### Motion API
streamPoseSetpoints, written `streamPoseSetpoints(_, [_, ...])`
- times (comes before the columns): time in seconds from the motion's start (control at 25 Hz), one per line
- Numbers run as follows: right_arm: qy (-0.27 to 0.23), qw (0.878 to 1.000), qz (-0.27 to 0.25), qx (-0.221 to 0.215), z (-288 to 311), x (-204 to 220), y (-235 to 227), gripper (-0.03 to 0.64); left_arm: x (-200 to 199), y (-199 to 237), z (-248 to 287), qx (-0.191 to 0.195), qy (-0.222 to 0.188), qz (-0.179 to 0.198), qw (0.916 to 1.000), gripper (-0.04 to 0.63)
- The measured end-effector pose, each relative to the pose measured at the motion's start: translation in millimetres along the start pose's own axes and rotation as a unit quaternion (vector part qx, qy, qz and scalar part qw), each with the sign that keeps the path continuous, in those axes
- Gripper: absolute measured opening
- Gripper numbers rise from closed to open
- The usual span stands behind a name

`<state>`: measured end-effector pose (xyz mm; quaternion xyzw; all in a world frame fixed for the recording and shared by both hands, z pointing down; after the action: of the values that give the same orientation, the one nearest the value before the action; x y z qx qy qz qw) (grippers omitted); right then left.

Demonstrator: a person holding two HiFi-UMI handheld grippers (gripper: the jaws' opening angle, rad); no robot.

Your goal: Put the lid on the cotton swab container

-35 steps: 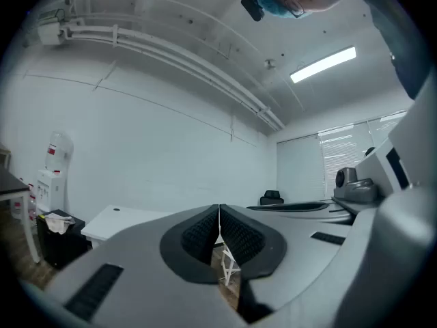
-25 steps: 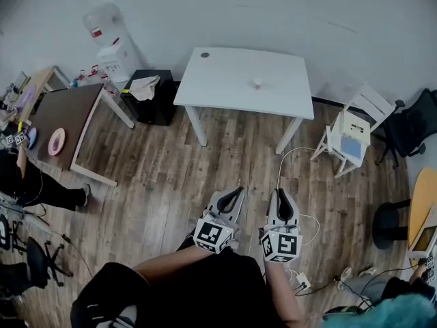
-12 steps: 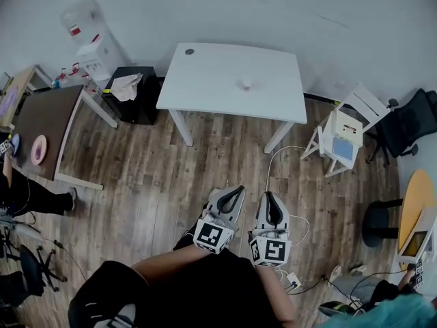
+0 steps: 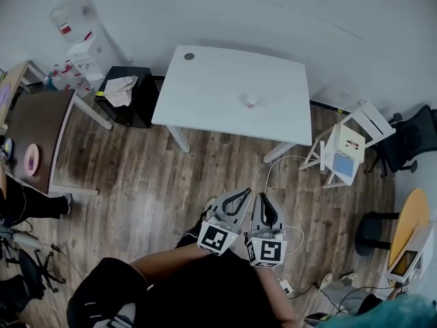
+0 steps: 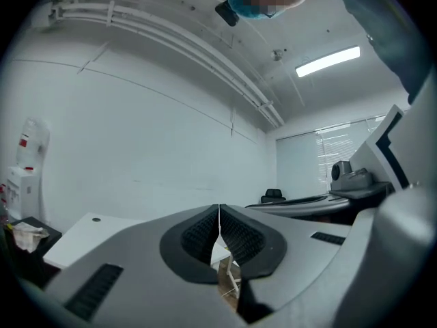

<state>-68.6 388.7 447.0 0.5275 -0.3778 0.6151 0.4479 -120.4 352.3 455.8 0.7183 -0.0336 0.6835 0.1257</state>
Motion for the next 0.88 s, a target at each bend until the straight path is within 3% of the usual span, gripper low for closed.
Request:
streamPoseSetpoints(0.2, [-0.013, 0.999, -0.020, 0.042, 51, -26, -19, 0.037, -6, 58, 22, 0.004, 0.002, -0.009, 1.0000, 0.017])
streamPoseSetpoints(0.32, [-0.011, 0.998, -0.017, 0.063, 81, -29, -31, 0.037, -13, 85, 35, 0.007, 0.004, 0.025, 0.9997, 0.017])
streamPoseSetpoints(0.4, [-0.003, 0.997, -0.010, 0.072, 98, -24, -31, 0.037, -18, 93, 47, 0.018, -0.017, 0.023, 0.9994, 0.017])
streamPoseSetpoints(0.56, [0.007, 0.998, -0.011, 0.068, 124, -20, -16, 0.037, -22, 119, 57, 0.026, -0.030, 0.010, 0.9991, 0.017])
streamPoseSetpoints(0.88, [0.011, 0.997, -0.016, 0.073, 153, -17, -11, 0.037, -14, 170, 53, 0.002, -0.014, -0.008, 0.9999, 0.017])
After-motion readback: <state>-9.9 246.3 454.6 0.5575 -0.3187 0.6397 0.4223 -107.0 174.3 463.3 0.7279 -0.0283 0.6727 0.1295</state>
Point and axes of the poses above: the fingertips, and each gripper's own axes: z forward along the fingers, y to its left, x out of its underside, the point moved 3 cm from there along -z, backward along the fingers, and after that the axes turned 15 degrees about x, right-handed, at the moved point
